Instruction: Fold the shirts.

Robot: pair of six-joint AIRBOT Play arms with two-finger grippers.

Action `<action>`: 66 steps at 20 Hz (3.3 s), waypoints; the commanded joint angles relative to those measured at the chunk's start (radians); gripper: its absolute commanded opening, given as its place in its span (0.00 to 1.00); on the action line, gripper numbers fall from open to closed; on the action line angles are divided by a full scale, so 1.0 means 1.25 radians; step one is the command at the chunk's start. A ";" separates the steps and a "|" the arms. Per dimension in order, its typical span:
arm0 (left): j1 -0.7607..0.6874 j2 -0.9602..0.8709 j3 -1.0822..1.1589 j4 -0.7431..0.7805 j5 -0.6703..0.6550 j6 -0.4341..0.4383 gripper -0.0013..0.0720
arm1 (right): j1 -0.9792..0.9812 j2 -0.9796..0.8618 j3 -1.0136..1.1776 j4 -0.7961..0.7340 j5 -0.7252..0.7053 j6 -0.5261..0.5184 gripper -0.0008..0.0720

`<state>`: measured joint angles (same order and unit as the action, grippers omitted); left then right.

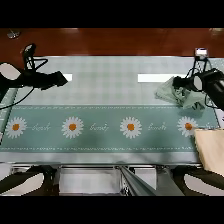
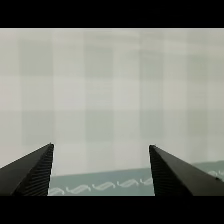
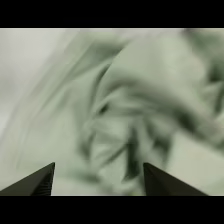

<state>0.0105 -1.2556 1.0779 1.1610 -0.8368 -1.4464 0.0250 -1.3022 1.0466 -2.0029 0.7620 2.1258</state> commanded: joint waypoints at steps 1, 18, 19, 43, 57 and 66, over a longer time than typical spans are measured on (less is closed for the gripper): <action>0.006 -0.017 0.000 0.045 0.115 -0.002 0.98 | -0.115 -0.044 0.023 -0.074 -0.096 0.134 0.88; 0.148 0.113 -0.029 0.121 -0.213 0.010 0.98 | -0.226 -0.019 0.384 0.493 0.157 -0.376 0.04; 0.152 0.178 -0.056 0.092 -0.190 0.019 0.98 | -0.211 0.027 0.401 0.492 0.136 -0.384 0.04; 0.089 0.557 -0.380 -0.087 -0.233 0.038 0.98 | 0.514 0.053 0.146 0.656 -0.014 -0.324 0.04; 0.070 0.446 -0.378 -0.276 -0.361 0.085 0.98 | 0.122 0.059 0.282 0.702 0.361 -0.466 0.86; -0.284 0.184 -0.278 -0.294 0.008 0.100 0.98 | -0.171 0.329 -0.364 0.765 0.325 -0.503 0.86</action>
<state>-0.2276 -0.8936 0.6601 0.7982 -0.9764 -1.3205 -0.1345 -0.9630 0.8101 -1.1007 1.1713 1.5311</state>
